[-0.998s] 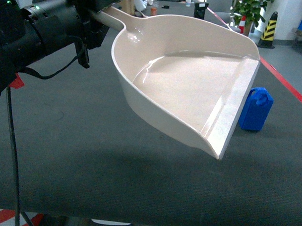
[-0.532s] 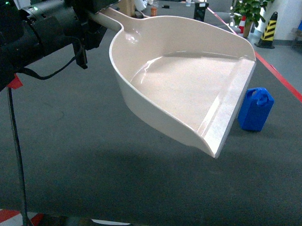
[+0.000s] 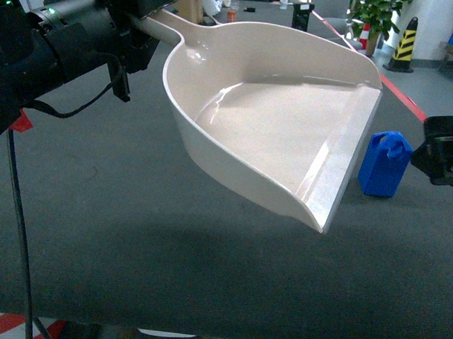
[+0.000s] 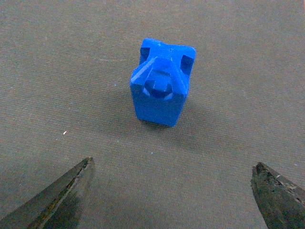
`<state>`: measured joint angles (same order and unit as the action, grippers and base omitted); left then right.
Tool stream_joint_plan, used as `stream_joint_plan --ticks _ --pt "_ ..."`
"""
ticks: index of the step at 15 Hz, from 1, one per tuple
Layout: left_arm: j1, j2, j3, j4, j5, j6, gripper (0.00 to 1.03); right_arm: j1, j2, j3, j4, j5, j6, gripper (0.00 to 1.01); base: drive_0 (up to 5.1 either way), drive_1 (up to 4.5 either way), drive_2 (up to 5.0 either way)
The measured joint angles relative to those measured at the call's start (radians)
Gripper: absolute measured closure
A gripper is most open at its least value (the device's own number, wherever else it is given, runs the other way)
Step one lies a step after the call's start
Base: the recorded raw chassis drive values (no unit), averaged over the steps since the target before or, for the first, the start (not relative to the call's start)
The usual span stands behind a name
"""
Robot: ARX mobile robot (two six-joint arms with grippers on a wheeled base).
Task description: Place part in tray to right shelf
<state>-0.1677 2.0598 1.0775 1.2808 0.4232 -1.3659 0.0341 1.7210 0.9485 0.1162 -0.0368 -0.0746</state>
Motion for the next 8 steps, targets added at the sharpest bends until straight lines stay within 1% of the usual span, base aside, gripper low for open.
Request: stream_joint_plan --ticks 4,7,8 --pt "0.0 0.0 0.0 0.0 0.0 0.0 0.91 0.006 0.239 0.243 -0.077 -0.005 -0.004 0.03 0.0 0.0 0.0" --pt "0.0 0.0 0.0 0.0 0.0 0.0 0.91 0.015 0.388 0.434 -0.133 -0.022 0.004 0.03 0.0 0.0 0.0" --pt "0.0 0.0 0.0 0.0 0.0 0.0 0.91 0.019 0.424 0.482 -0.155 -0.035 0.015 0.03 0.0 0.0 0.0"
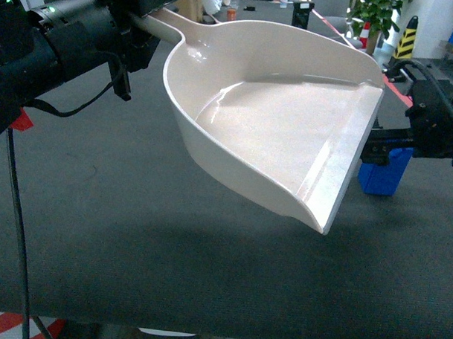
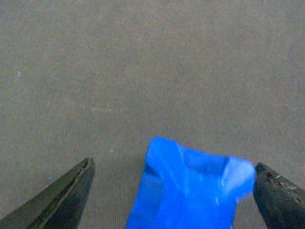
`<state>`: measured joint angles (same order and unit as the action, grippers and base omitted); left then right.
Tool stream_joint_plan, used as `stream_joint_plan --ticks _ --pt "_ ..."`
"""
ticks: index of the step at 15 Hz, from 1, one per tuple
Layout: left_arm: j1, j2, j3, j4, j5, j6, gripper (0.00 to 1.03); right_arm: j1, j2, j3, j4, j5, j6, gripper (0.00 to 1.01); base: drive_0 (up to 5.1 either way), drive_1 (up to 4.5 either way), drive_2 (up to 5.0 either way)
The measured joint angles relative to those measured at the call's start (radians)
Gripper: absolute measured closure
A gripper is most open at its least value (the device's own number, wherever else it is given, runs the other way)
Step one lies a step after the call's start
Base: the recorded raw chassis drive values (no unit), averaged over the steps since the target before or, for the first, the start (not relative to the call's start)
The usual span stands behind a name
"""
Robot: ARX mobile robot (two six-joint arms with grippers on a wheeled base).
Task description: Place part in tray to right shelf
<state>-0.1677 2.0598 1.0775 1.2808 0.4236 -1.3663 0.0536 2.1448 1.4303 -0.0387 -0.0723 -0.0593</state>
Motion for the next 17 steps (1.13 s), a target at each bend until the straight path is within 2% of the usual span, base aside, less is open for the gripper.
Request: stream_joint_plan --ticks 2,3,4,6,7,8,10,12,13,15,16,17 --pt "0.0 0.0 0.0 0.0 0.0 0.0 0.91 0.014 0.077 0.107 -0.018 -0.007 0.01 0.03 0.0 0.0 0.0" --pt "0.0 0.0 0.0 0.0 0.0 0.0 0.91 0.019 0.097 0.134 -0.02 0.007 0.013 0.03 0.0 0.0 0.0" --pt "0.0 0.0 0.0 0.0 0.0 0.0 0.91 0.026 0.104 0.144 -0.031 0.036 0.014 0.12 0.0 0.0 0.0" --pt "0.0 0.0 0.0 0.0 0.0 0.0 0.91 0.025 0.098 0.127 -0.019 0.066 0.014 0.36 0.0 0.0 0.0" --pt "0.0 0.0 0.0 0.0 0.0 0.0 0.91 0.021 0.082 0.096 -0.018 0.085 0.021 0.47 0.0 0.0 0.0" --pt "0.0 0.0 0.0 0.0 0.0 0.0 0.91 0.011 0.044 0.045 -0.006 0.099 0.022 0.53 0.0 0.0 0.0" --pt "0.0 0.0 0.001 0.0 0.0 0.0 0.91 -0.018 -0.101 -0.087 0.007 0.09 0.026 0.54 0.0 0.0 0.0" --pt "0.0 0.0 0.001 0.0 0.0 0.0 0.91 -0.029 -0.372 -0.225 0.027 0.018 0.037 0.54 0.0 0.0 0.0" --pt "0.0 0.0 0.001 0.0 0.0 0.0 0.91 -0.012 -0.496 -0.257 0.041 -0.023 0.054 0.54 0.0 0.0 0.0" --pt "0.0 0.0 0.001 0.0 0.0 0.0 0.91 0.089 -0.702 -0.259 0.09 -0.109 0.122 0.54 0.0 0.0 0.0" --pt "0.0 0.0 0.001 0.0 0.0 0.0 0.91 0.166 -0.753 -0.257 0.109 -0.148 0.181 0.54 0.0 0.0 0.0" --pt "0.0 0.0 0.001 0.0 -0.001 0.0 0.91 0.245 -0.753 -0.264 0.15 -0.165 0.254 0.54 0.0 0.0 0.0"
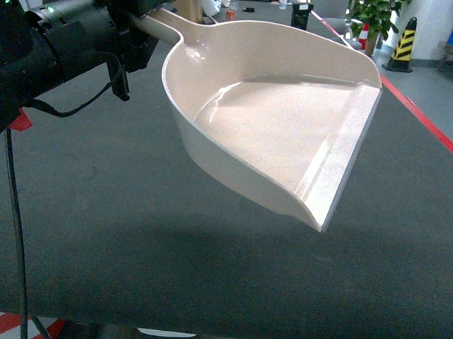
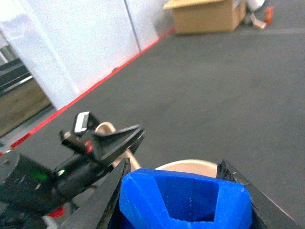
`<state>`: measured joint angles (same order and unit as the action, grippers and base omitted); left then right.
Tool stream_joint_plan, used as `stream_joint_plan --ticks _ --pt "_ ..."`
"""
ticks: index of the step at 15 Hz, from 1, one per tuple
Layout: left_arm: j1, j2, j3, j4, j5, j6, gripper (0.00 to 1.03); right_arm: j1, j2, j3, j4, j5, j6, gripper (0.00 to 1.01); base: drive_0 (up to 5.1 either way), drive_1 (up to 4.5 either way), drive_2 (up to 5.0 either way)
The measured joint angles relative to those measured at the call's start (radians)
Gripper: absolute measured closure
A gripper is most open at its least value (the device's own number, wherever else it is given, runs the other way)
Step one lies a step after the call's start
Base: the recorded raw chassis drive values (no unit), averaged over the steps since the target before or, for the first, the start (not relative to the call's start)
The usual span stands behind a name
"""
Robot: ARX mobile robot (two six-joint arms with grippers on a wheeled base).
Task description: Place part in tray to right shelf
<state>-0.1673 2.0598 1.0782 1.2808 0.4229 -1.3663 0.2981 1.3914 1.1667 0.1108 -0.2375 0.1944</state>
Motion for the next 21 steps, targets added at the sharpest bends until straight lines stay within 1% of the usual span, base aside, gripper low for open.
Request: stream_joint_plan --ticks 1,2,3,4,7,9,11,12,13,14,15,16,17,18,19,21 --pt "0.0 0.0 0.0 0.0 0.0 0.0 0.91 0.123 0.099 -0.021 -0.007 0.018 0.159 0.54 0.0 0.0 0.0" --pt "0.0 0.0 0.0 0.0 0.001 0.0 0.91 0.18 0.212 -0.041 0.029 0.039 0.303 0.47 0.0 0.0 0.0" --pt "0.0 0.0 0.0 -0.001 0.001 0.004 0.91 0.146 0.209 -0.037 0.042 0.089 0.338 0.1 0.0 0.0 0.0" --pt "0.0 0.0 0.0 -0.002 0.003 0.003 0.91 0.109 0.155 -0.052 0.057 0.132 0.323 0.04 0.0 0.0 0.0" --pt "0.0 0.0 0.0 0.0 0.002 0.004 0.91 0.092 0.101 -0.075 0.069 0.164 0.299 0.03 0.0 0.0 0.0" --pt "0.001 0.0 0.0 0.0 0.002 0.004 0.91 0.079 0.055 -0.098 0.09 0.202 0.27 0.03 0.0 0.0 0.0" --pt "0.001 0.0 0.0 -0.001 0.002 0.004 0.91 0.078 0.016 -0.123 0.116 0.245 0.242 0.03 0.0 0.0 0.0" --pt "0.001 0.0 0.0 -0.001 0.002 0.004 0.91 0.076 0.005 -0.131 0.124 0.257 0.228 0.03 0.0 0.0 0.0" --pt "0.001 0.0 0.0 0.0 0.002 0.004 0.91 0.074 -0.016 -0.147 0.138 0.278 0.207 0.03 0.0 0.0 0.0" --pt "0.0 0.0 0.0 -0.001 0.002 0.004 0.91 0.076 -0.083 -0.211 0.207 0.366 0.133 0.03 0.0 0.0 0.0" --pt "0.0 0.0 0.0 0.0 0.002 0.004 0.91 0.096 -0.173 -0.311 0.313 0.482 0.003 0.03 0.0 0.0 0.0" --pt "0.001 0.0 0.0 -0.001 0.002 0.004 0.91 0.11 -0.25 -0.396 0.358 0.549 -0.11 0.03 0.0 0.0 0.0" --pt "0.001 0.0 0.0 -0.001 0.0 0.004 0.91 0.114 -0.261 -0.407 0.365 0.56 -0.175 0.03 0.0 0.0 0.0" --pt "-0.001 0.0 0.0 0.005 0.004 0.003 0.91 0.114 -0.248 -0.407 0.36 0.56 -0.214 0.03 0.0 0.0 0.0" --pt "-0.002 0.0 0.0 -0.001 0.004 0.004 0.91 0.114 -0.234 -0.407 0.355 0.56 -0.231 0.03 4.4 -4.22 -0.3" --pt "0.007 0.0 0.001 0.002 -0.004 0.004 0.91 0.114 -0.238 -0.409 0.358 0.56 -0.246 0.03 4.9 -3.56 -0.7"
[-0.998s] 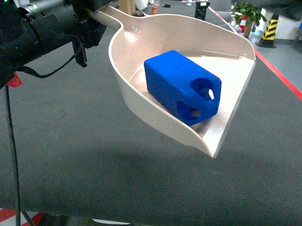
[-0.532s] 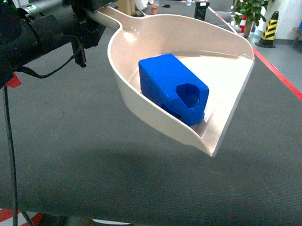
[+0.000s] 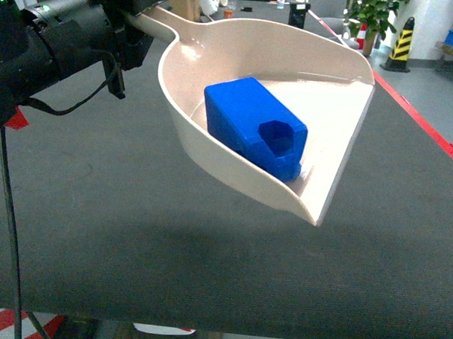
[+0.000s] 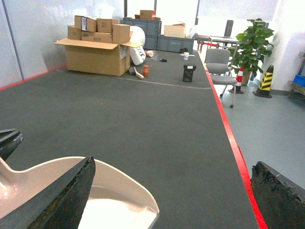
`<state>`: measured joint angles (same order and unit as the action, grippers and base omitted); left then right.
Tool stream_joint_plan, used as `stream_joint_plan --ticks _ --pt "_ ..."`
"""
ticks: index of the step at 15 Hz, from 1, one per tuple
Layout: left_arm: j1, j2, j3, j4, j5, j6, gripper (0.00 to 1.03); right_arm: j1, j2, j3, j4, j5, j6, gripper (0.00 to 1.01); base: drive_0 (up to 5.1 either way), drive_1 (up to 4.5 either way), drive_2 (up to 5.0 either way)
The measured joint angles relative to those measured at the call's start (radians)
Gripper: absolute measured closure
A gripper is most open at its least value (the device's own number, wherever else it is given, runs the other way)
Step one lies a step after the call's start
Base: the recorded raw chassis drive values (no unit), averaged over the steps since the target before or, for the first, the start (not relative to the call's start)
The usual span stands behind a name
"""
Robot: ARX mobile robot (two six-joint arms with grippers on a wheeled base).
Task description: Place part in tray to right shelf
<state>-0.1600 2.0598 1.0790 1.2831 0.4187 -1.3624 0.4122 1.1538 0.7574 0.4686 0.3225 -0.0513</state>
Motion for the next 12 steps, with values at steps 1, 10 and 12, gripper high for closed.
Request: stream_joint_plan --ticks 1,10,12 --pt "0.0 0.0 0.0 0.0 0.005 0.0 0.91 0.0 -0.004 0.0 0.003 0.0 -0.002 0.03 5.1 -2.34 -2.3" --pt "-0.007 0.0 0.002 -0.005 0.005 0.001 0.91 0.0 -0.003 0.0 -0.001 0.0 -0.003 0.03 4.9 -2.55 -2.6" --pt "-0.006 0.0 0.002 -0.002 0.008 0.0 0.91 0.0 -0.003 0.0 0.0 0.0 -0.003 0.03 5.0 -2.45 -2.4"
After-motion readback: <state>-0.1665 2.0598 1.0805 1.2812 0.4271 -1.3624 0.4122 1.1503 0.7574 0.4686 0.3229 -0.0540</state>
